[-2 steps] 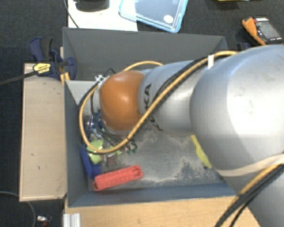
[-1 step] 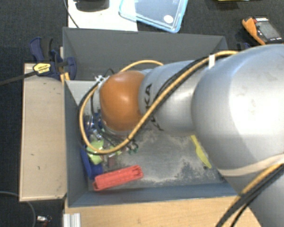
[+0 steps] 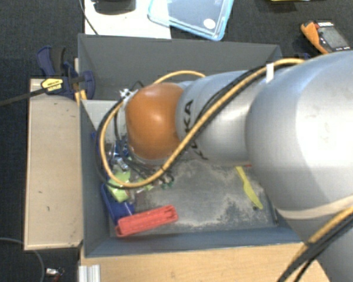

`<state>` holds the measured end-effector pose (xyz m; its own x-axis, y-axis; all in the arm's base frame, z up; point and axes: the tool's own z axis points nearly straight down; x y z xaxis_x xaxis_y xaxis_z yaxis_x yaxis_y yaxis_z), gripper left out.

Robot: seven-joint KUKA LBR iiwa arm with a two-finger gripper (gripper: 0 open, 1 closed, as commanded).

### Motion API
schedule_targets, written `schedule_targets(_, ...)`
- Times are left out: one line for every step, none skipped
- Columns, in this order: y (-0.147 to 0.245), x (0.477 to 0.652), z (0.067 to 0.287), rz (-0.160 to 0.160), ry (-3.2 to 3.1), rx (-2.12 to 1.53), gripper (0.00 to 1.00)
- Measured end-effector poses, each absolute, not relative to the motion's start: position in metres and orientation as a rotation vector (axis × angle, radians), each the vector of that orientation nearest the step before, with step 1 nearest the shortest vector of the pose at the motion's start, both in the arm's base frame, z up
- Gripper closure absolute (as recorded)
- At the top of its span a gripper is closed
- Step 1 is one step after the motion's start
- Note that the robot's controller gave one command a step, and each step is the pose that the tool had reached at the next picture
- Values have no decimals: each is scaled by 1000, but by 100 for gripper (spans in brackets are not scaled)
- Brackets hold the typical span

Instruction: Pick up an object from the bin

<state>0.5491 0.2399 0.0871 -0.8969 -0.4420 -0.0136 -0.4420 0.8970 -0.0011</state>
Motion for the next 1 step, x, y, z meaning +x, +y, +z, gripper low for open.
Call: schedule_targets(240, 548, 119, 3, 3051, -706, 100)
